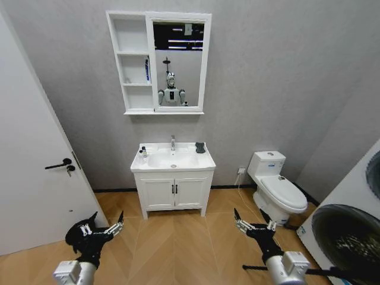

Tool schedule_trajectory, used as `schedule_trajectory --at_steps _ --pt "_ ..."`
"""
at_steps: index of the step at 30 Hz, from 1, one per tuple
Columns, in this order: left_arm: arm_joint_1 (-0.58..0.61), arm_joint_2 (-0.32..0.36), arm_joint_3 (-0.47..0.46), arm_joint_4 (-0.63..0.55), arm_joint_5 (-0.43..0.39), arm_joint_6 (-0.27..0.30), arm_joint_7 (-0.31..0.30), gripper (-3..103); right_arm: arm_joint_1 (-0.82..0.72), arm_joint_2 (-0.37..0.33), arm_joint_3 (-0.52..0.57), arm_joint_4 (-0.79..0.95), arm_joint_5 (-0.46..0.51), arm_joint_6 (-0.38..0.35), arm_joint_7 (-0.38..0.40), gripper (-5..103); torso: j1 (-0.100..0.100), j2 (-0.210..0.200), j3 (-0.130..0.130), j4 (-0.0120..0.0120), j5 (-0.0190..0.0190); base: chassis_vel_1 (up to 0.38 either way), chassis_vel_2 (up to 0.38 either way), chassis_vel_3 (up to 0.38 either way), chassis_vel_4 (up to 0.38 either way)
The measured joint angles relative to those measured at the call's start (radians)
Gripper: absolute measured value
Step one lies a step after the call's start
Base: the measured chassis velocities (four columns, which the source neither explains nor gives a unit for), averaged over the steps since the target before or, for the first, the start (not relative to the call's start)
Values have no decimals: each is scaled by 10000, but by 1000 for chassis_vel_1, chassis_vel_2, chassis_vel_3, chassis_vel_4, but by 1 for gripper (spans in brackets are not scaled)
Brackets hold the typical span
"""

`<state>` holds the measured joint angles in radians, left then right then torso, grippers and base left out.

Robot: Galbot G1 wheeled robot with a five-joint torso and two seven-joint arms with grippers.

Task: Move facial cleanser and shampoo from washbasin to cabinet, then wipe washbasin with towel.

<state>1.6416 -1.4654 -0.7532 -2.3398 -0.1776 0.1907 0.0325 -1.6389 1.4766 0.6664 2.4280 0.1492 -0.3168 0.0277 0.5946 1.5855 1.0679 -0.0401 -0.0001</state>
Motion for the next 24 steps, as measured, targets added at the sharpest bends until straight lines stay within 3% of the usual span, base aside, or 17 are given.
schedule_trajectory --at_steps 13,24 --pt "357 -298 -34 -272 428 -190 46 100 275 -456 -45 -289 263 -333 14 100 0 0 0 2 1 0 0 0 0" --pt "123 -251 58 -425 417 -88 86 100 401 -334 -50 104 322 -703 218 100 0 0 0 1 0 0 0 0 0"
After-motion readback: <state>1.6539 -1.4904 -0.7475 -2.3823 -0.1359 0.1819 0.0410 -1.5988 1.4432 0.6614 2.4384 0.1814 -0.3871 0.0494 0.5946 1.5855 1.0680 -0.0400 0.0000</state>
